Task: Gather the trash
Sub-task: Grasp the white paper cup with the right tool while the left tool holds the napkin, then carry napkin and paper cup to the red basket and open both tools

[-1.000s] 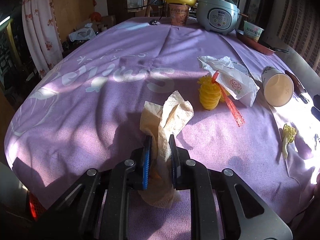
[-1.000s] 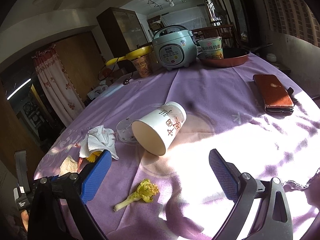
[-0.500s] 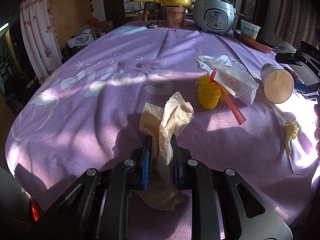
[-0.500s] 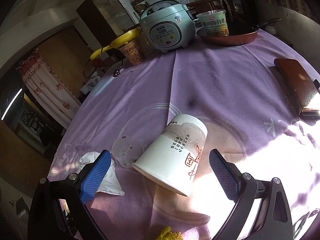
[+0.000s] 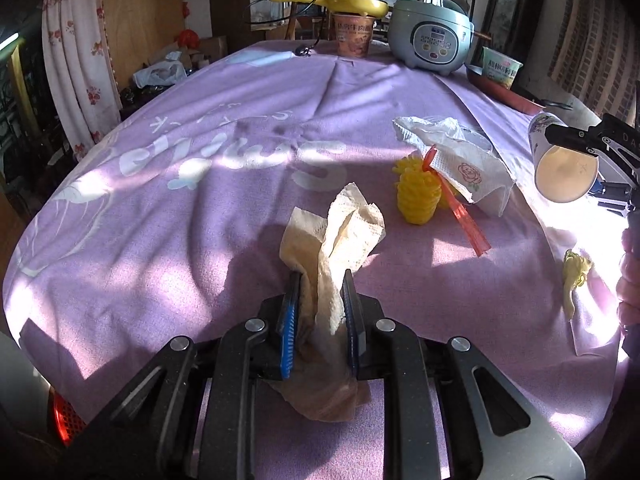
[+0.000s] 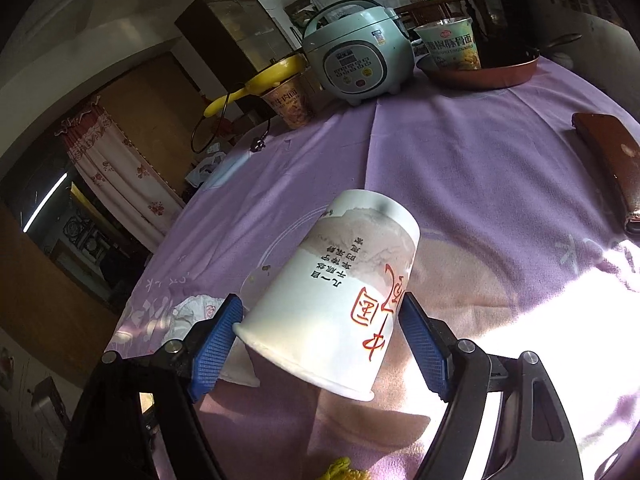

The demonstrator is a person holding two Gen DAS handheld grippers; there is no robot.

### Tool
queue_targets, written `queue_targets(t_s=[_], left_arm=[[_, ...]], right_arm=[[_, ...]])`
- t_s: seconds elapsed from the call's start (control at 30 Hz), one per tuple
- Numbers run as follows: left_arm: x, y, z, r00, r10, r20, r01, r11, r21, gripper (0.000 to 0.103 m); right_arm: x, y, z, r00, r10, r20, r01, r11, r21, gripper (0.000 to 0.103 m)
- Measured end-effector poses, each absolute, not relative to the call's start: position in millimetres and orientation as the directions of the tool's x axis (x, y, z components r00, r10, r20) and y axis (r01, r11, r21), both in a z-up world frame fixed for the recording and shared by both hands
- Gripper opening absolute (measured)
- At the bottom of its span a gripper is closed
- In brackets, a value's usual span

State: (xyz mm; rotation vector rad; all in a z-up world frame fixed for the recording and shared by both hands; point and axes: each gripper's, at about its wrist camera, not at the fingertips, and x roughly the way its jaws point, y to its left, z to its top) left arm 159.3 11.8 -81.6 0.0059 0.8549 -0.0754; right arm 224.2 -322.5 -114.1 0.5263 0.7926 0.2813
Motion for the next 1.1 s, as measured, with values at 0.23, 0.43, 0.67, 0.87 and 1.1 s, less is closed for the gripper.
queue_targets(t_s=[0.23, 0.43, 0.67, 0.87, 1.1], left_arm=[[154, 16, -72, 0.661, -0.057, -0.748, 0.048, 0.998, -0.034, 0.021], [142, 23, -51, 0.695, -0.054, -0.717, 0.032, 0.999, -0.045, 0.021], [121, 34, -27, 0.74, -0.036, -0.672, 0.007, 0.999, -0.045, 0.021], [99, 44, -9, 0.774, -0.021, -0.633, -0.009, 0.999, -0.045, 0.021], [70, 68, 7, 0.803, 0.033, -0.595, -0.069, 0.997, -0.037, 0.021]], right_arm=[[214, -325, -106, 0.704, 0.425, -0.569, -0.075, 0.841, 0.536, 0.079], [190, -321, -92, 0.743, 0.425, -0.517, -0.117, 0.843, 0.525, 0.079], [155, -302, -67, 0.756, 0.465, -0.461, -0.204, 0.836, 0.509, 0.079], [128, -284, -49, 0.752, 0.512, -0.416, -0.281, 0.819, 0.5, 0.079], [104, -257, -34, 0.722, 0.572, -0.389, -0.367, 0.793, 0.486, 0.079]])
